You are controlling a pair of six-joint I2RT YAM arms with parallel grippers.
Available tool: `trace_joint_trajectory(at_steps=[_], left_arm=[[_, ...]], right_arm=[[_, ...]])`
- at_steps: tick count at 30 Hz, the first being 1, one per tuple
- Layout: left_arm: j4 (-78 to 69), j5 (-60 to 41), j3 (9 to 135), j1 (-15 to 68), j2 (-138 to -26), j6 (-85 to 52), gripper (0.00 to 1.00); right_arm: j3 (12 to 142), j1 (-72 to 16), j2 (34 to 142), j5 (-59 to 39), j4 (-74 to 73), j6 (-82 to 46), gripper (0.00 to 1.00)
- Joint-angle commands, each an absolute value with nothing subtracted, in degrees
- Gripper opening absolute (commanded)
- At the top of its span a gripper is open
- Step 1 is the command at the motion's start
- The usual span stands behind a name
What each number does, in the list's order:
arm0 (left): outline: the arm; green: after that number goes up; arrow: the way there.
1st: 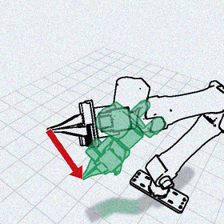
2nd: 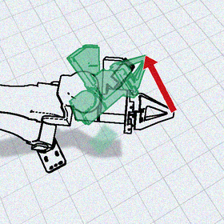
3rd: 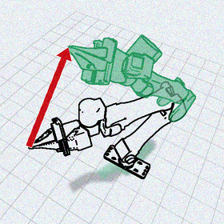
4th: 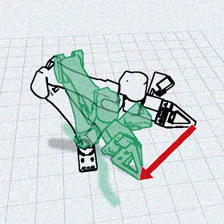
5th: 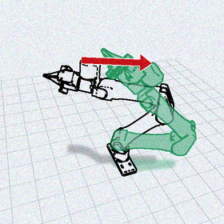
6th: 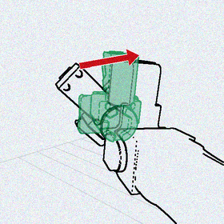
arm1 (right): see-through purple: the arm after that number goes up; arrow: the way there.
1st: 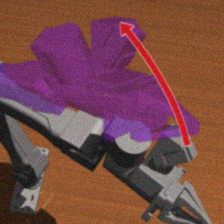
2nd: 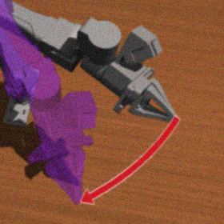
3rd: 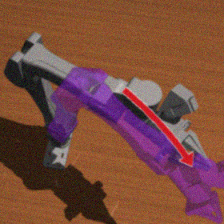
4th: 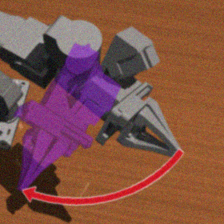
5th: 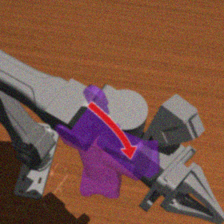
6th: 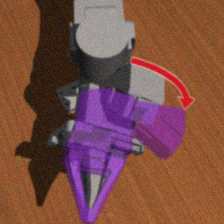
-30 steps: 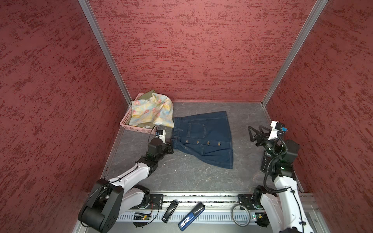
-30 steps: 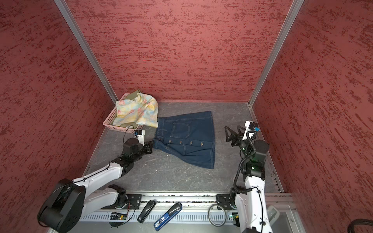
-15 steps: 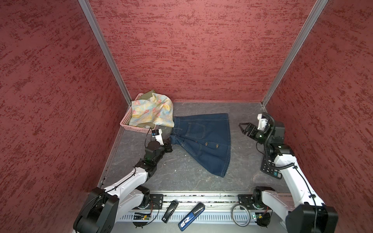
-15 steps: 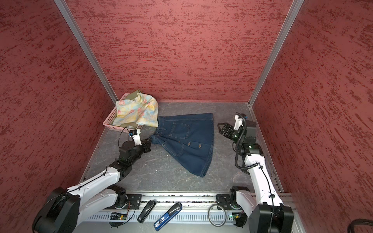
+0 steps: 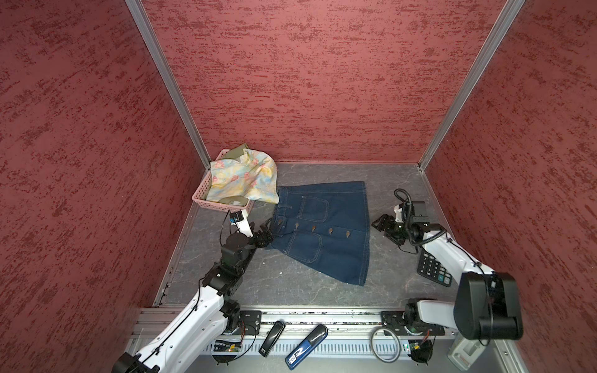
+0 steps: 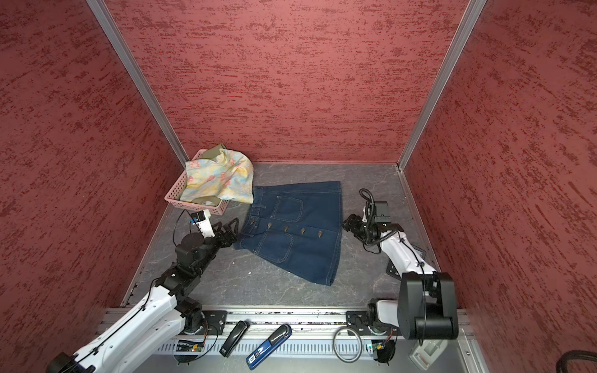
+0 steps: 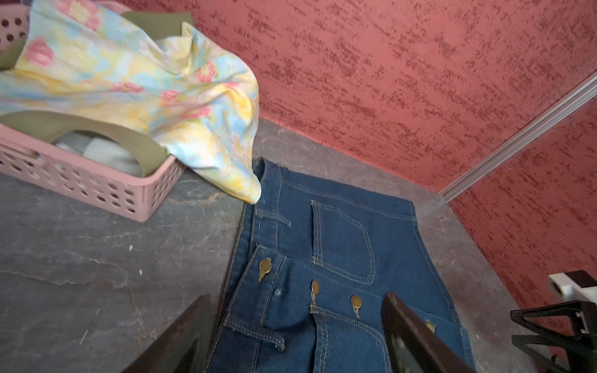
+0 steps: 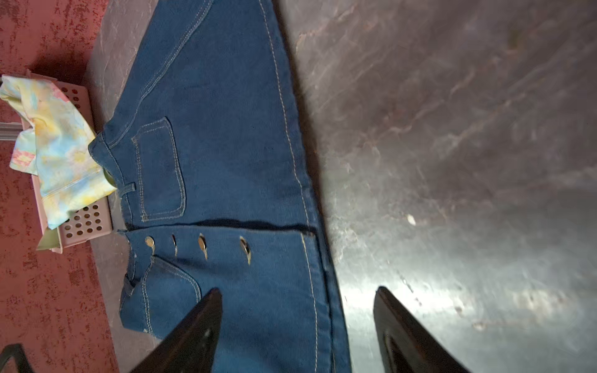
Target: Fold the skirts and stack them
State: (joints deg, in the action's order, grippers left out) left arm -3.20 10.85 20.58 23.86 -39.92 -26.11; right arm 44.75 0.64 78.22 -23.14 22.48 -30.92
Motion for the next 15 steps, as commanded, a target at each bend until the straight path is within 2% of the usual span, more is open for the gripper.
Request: trace_joint_trajectory(at_steps=[1, 7, 15], left_arm=[[7.44, 11.1, 27.05, 24.17, -47.45, -24.12, 0.84], [22.76, 4.95, 41.83, 26.61, -67.17, -22.6, 0.87], [26.36, -1.22, 42.62, 27.9, -72.8, -24.95, 0.87]], right_arm=[[50.85, 0.32, 82.84, -20.21, 16.34, -27.84, 0.74], [63.49, 0.34, 96.61, -19.37, 14.33, -23.33, 0.74], [81.31, 1.13, 113.77, -18.55, 14.68, -18.23, 0.78]])
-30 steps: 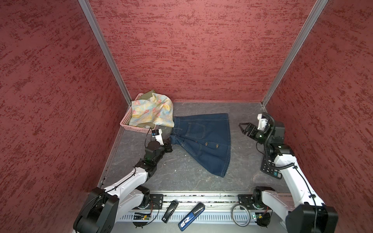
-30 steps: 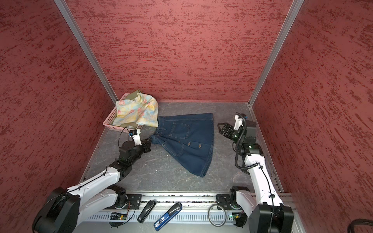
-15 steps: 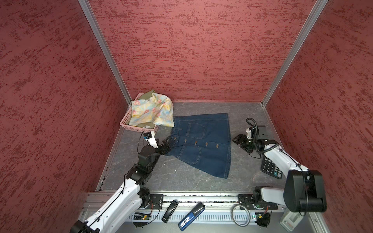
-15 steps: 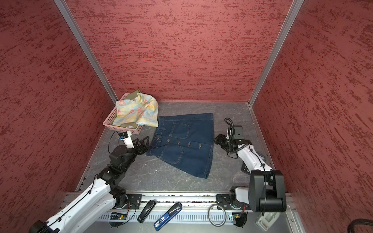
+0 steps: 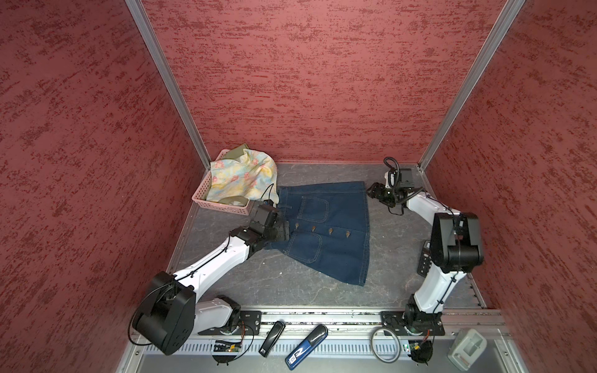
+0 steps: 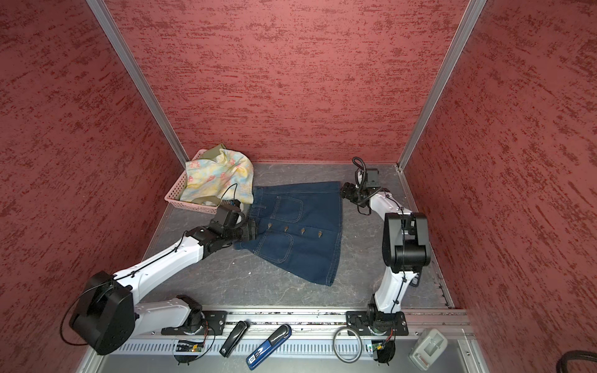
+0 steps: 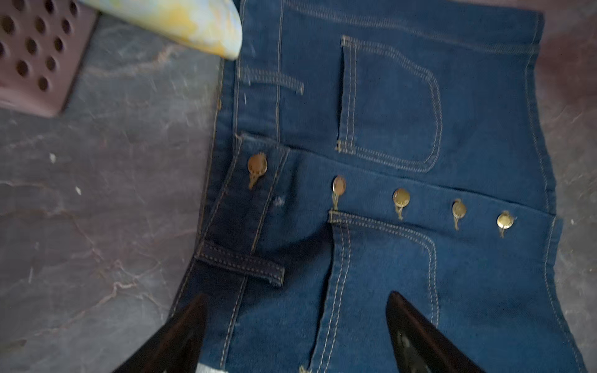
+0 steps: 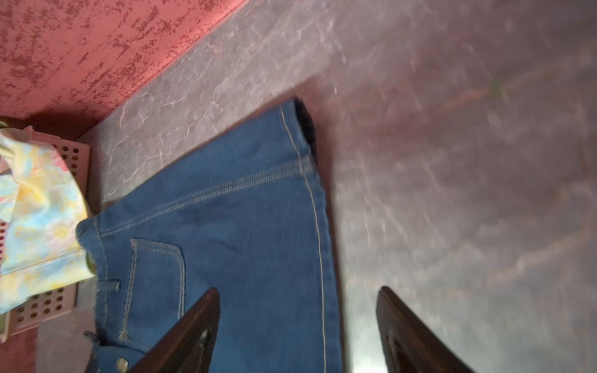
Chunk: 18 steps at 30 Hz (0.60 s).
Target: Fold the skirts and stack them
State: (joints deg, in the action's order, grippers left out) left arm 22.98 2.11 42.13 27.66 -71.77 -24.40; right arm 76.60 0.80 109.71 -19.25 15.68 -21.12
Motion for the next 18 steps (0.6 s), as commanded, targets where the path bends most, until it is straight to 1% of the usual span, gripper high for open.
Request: trace_joint_trajectory(at_steps=[1, 4, 9, 13, 15, 17, 18], left_arm=[[27.38, -1.48, 43.22, 28.08, -73.71, -25.28, 0.87], [30.06, -1.32, 43.26, 29.69, -74.71, -26.11, 0.87], [30.4, -0.76, 38.91, 30.23, -74.72, -29.34, 0.87], [30.36, -0.87, 38.4, 29.82, -79.1, -31.73, 0.85], [30.4, -1.12, 38.51, 29.92, -80.93, -32.69, 0.85], [30.61, -1.42, 38.66, 29.75, -81.65, -33.52, 0.84], [30.88, -1.74, 38.81, 29.79, -81.3, -33.7, 0.84]], right_arm=[[83.86, 1.23, 116.16, -19.2, 14.6, -17.92, 0.78], [89.37, 1.26, 121.58, -20.81, 13.43, -16.88, 0.78], [97.5, 1.23, 128.61, -23.48, 14.35, -16.12, 0.77], [100.36, 1.24, 131.31, -26.48, 12.63, -17.04, 0.72], [101.22, 1.25, 132.4, -28.06, 11.56, -17.64, 0.66], [102.02, 1.24, 133.52, -29.62, 10.5, -18.43, 0.56], [102.12, 1.24, 133.89, -30.67, 9.45, -18.78, 0.5]])
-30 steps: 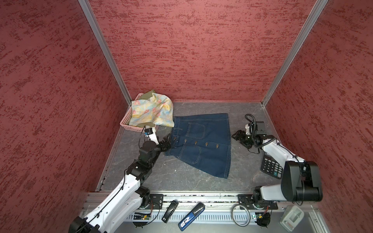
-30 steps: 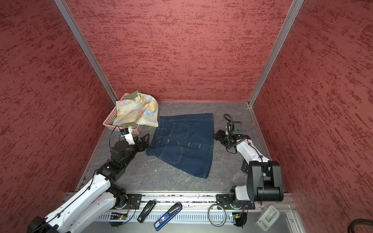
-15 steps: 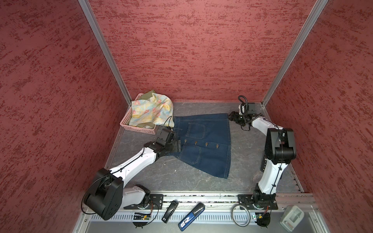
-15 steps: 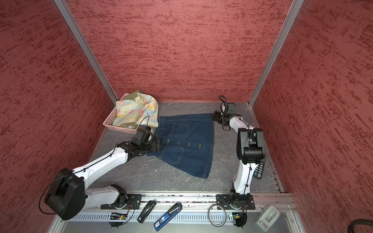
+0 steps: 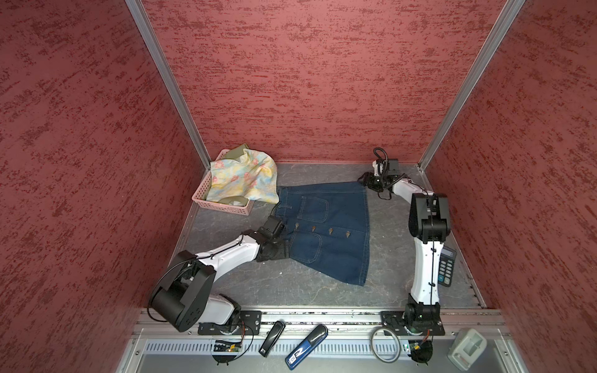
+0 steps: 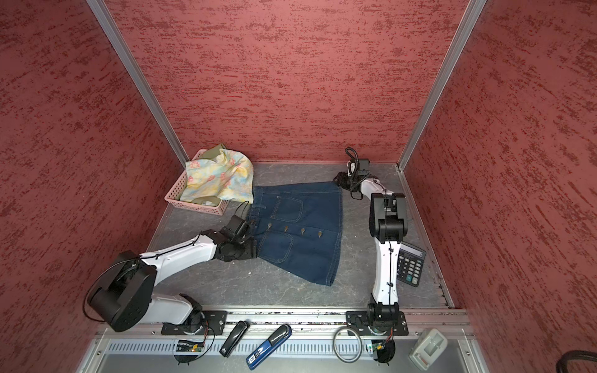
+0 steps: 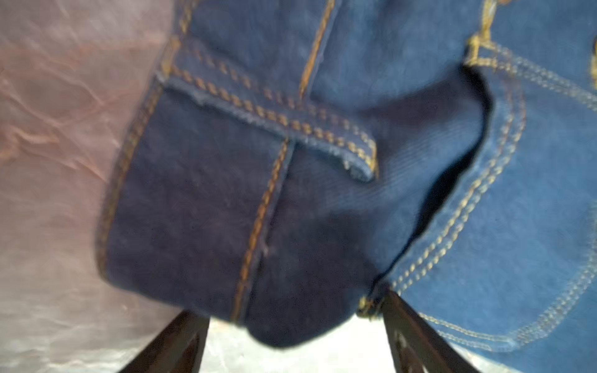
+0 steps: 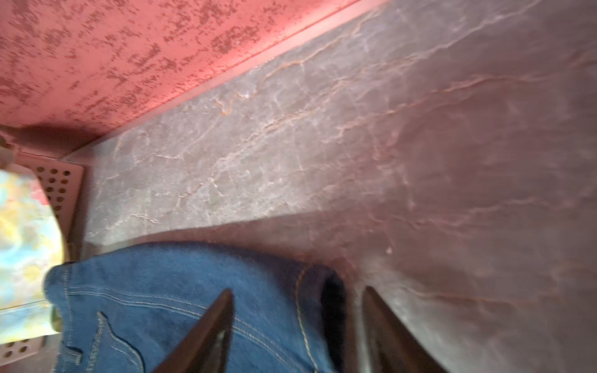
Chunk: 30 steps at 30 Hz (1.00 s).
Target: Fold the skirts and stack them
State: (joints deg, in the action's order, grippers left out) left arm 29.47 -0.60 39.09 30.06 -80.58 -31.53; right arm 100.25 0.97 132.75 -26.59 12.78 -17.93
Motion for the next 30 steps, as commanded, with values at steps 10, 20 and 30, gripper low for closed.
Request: trace_joint_trajectory(at_steps=[10, 20, 30], left_arm=[[26.69, -5.19, 46.76, 27.36, -62.24, -28.73, 0.87], [26.13, -0.3, 71.28, 21.75, -90.0, -23.11, 0.95], [30.91, 8.37, 95.84, 20.73, -118.53, -24.12, 0.88]], right_arm=[[98.88, 1.89, 130.72, -30.7, -0.53, -16.36, 0.0], [93.99, 6.04, 126.87, -34.45, -1.51, -15.48, 0.16], [94.58, 6.03, 127.97, -36.15, -1.72, -17.73, 0.29]])
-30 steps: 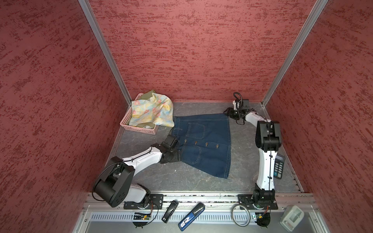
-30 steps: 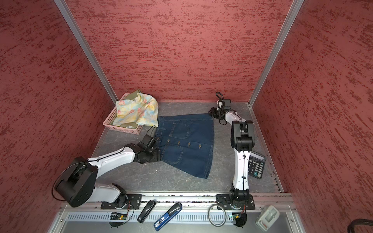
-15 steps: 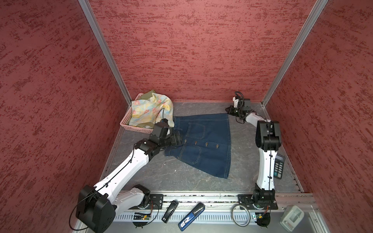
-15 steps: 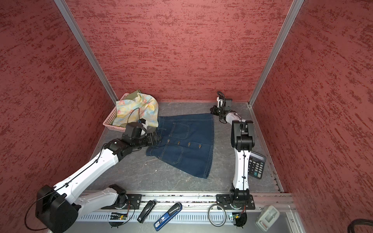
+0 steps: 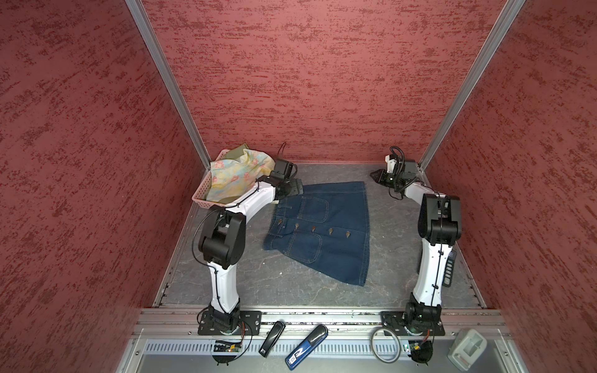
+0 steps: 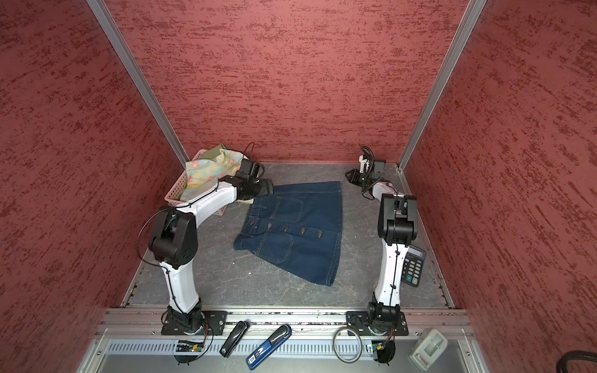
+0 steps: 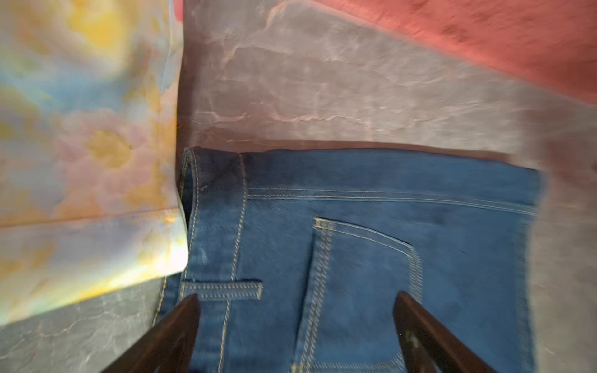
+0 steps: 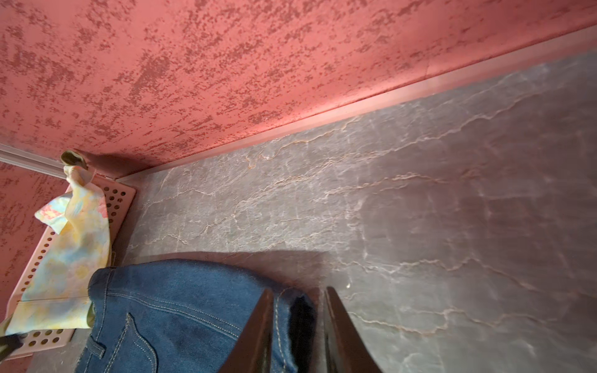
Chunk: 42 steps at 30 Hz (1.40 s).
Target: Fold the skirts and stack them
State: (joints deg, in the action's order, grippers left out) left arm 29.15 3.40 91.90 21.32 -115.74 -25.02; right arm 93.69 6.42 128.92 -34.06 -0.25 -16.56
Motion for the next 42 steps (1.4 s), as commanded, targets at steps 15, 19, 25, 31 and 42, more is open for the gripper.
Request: trace_joint_trajectory(at_steps=[15, 19, 25, 31, 42], left_arm=[[31.41, 5.49, 107.04, 16.36, -130.76, -21.5, 0.76], [30.43, 2.54, 108.75, 16.52, -133.15, -21.26, 0.73], [30.77, 1.78, 111.21, 16.49, -135.52, -22.06, 0.68], [27.61, -0.69, 111.57, 16.42, -135.55, -22.32, 0.45], [23.89, -3.73, 111.95, 16.35, -136.3, -22.24, 0.0]], right_arm=[[92.31, 5.72, 125.35, -36.62, -4.15, -18.76, 0.31], [92.24, 5.79, 125.33, -36.21, -4.24, -18.63, 0.31], [91.92, 5.74, 125.16, -35.86, -3.78, -18.19, 0.31], [92.58, 5.77, 127.12, -35.68, -2.08, -17.46, 0.32], [96.91, 5.24, 130.05, -33.41, 8.97, -13.71, 0.41]])
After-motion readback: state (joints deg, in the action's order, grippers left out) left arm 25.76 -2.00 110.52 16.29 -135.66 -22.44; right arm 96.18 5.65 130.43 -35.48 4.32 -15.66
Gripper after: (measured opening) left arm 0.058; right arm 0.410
